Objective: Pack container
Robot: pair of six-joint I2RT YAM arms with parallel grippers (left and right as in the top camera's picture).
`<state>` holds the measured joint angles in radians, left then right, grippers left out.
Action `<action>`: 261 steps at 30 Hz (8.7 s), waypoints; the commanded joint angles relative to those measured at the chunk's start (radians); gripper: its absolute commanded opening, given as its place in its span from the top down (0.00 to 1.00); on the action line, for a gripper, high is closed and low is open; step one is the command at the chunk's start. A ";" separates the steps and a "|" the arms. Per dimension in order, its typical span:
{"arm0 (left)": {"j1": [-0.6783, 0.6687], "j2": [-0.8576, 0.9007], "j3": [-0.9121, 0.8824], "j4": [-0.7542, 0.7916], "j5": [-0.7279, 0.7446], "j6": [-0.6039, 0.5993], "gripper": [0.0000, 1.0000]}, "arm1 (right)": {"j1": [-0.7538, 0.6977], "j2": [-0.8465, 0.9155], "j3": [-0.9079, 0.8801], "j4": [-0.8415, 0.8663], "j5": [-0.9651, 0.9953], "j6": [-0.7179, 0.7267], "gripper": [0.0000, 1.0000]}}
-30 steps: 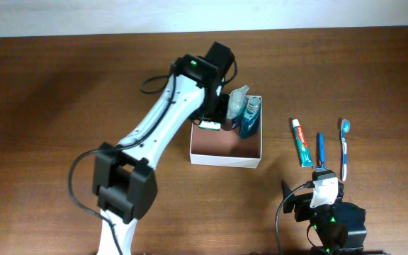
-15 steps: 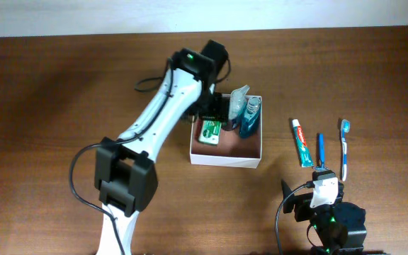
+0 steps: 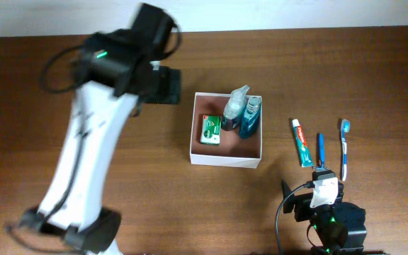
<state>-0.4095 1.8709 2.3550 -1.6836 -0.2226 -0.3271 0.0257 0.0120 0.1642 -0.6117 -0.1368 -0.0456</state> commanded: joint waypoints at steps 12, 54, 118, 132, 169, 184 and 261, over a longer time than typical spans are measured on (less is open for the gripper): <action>0.153 -0.317 0.015 -0.004 -0.175 0.120 0.01 | -0.006 -0.005 0.003 0.169 -0.364 0.317 0.01; 0.152 -0.327 0.015 -0.004 -0.175 0.120 0.01 | -0.098 1.892 1.121 -0.198 0.121 0.211 0.34; 0.152 -0.327 0.015 -0.004 -0.175 0.120 0.01 | 0.486 1.765 1.312 -0.326 0.097 -0.680 0.96; 0.152 -0.327 0.015 -0.004 -0.175 0.120 0.01 | 0.444 1.607 1.357 -0.382 0.220 -0.177 0.01; 0.153 -0.327 0.015 -0.004 -0.175 0.120 0.01 | -0.280 2.047 1.277 -0.367 0.017 0.220 0.35; 0.153 -0.327 0.015 -0.004 -0.175 0.120 0.01 | -0.279 2.062 1.206 -0.350 0.016 0.220 0.86; 0.152 -0.327 0.015 -0.004 -0.175 0.120 0.00 | -0.399 1.901 1.219 -0.363 0.145 0.248 0.27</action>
<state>-0.2619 1.5482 2.3623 -1.6875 -0.3794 -0.2234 -0.3424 1.8687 1.3888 -0.9878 0.0074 0.1822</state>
